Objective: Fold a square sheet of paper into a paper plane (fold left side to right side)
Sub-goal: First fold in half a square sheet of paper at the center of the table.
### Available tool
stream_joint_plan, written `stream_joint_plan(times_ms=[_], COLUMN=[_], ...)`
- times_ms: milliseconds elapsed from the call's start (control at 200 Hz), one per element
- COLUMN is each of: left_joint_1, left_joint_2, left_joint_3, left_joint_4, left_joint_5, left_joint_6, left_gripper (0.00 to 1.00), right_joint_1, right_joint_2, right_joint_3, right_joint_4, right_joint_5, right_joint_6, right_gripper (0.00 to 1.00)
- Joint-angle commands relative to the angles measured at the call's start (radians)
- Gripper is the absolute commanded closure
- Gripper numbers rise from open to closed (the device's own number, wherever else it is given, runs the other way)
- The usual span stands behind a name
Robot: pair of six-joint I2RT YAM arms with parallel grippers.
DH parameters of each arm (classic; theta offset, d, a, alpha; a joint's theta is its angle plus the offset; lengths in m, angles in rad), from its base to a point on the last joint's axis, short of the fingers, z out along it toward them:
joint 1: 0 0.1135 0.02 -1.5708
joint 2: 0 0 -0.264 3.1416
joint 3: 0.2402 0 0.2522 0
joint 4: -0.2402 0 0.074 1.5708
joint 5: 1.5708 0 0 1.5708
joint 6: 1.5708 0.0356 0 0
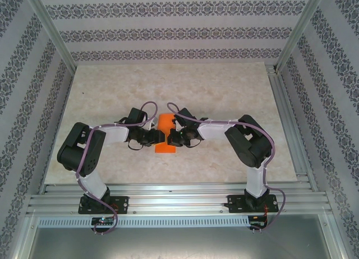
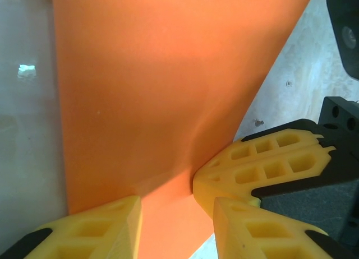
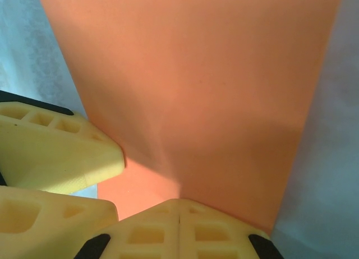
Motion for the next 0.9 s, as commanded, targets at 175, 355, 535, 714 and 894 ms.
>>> stream_joint_plan(times_ms=[175,355,535,714,894], left_joint_1=[0.004,0.007,0.019,0.030,0.047], left_joint_2=[0.051,0.068,0.099,0.150,0.185], left_joint_3=[0.101,0.127,0.186,0.233,0.260], left_joint_4=[-0.033,-0.031,-0.043,-0.044,-0.030], left_joint_5=[-0.079,-0.080,-0.078,-0.082,-0.086], left_joint_6=[0.032,0.032,0.045,0.051,0.052], left_gripper=[0.59,0.58,0.58,0.59,0.59], right_joint_1=[0.021,0.021,0.022,0.024,0.028], right_joint_2=[0.067,0.068,0.073,0.077,0.081], right_joint_3=[-0.039,-0.040,-0.043,-0.042,-0.036], right_joint_4=[-0.110,-0.126,-0.128,-0.138,-0.149], right_joint_5=[0.049,0.062,0.062,0.068,0.067], right_joint_6=[-0.038,-0.046,-0.048,-0.053,-0.060], right_gripper=[0.97,0.97,0.97,0.97,0.97])
